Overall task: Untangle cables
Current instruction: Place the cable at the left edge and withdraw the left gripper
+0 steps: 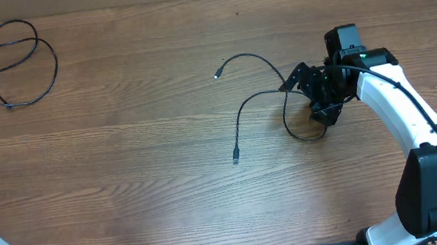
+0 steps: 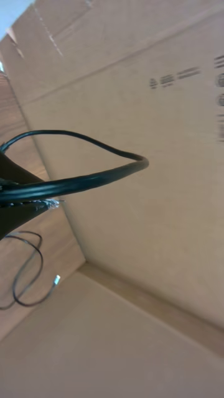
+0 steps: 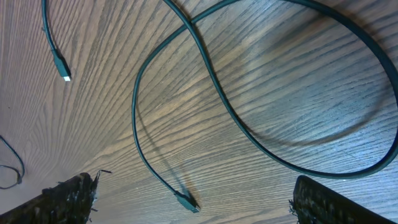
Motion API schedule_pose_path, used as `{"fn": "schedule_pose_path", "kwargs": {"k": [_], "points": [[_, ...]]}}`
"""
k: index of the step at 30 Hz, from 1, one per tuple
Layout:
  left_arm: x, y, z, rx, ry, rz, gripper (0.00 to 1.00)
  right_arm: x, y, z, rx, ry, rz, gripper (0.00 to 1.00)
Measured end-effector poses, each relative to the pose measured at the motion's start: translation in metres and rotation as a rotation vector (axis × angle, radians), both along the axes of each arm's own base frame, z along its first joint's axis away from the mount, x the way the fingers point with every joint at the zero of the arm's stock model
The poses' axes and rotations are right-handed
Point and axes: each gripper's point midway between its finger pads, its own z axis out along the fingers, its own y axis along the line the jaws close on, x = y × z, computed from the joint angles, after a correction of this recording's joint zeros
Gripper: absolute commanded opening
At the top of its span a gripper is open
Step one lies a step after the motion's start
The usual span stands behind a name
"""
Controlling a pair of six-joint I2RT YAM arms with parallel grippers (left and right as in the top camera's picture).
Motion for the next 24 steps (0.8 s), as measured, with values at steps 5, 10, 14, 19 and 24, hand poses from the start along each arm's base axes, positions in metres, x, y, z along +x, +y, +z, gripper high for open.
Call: {"fn": "schedule_pose_path", "kwargs": {"k": [5, 10, 14, 19, 24], "points": [[0.02, 0.037, -0.038, -0.085, 0.059, 0.007, 0.04, 0.0, 0.0, 0.0, 0.0, 0.001, 0.0, 1.0], [0.04, 0.066, -0.078, -0.164, 0.123, 0.008, 0.04, 0.0, 0.0, 0.0, 0.0, 0.0, 0.0, 1.0], [0.049, 0.082, -0.116, -0.243, 0.194, 0.011, 0.04, 0.002, 0.0, 0.0, 0.001, -0.007, 0.0, 1.0], [0.057, 0.088, -0.158, -0.345, 0.264, 0.021, 0.04, 0.004, 0.0, 0.001, 0.002, -0.018, 0.0, 1.0], [0.065, 0.098, -0.232, -0.548, 0.327, 0.106, 0.04, 0.005, -0.001, 0.001, -0.009, -0.023, -0.003, 1.0]]}}
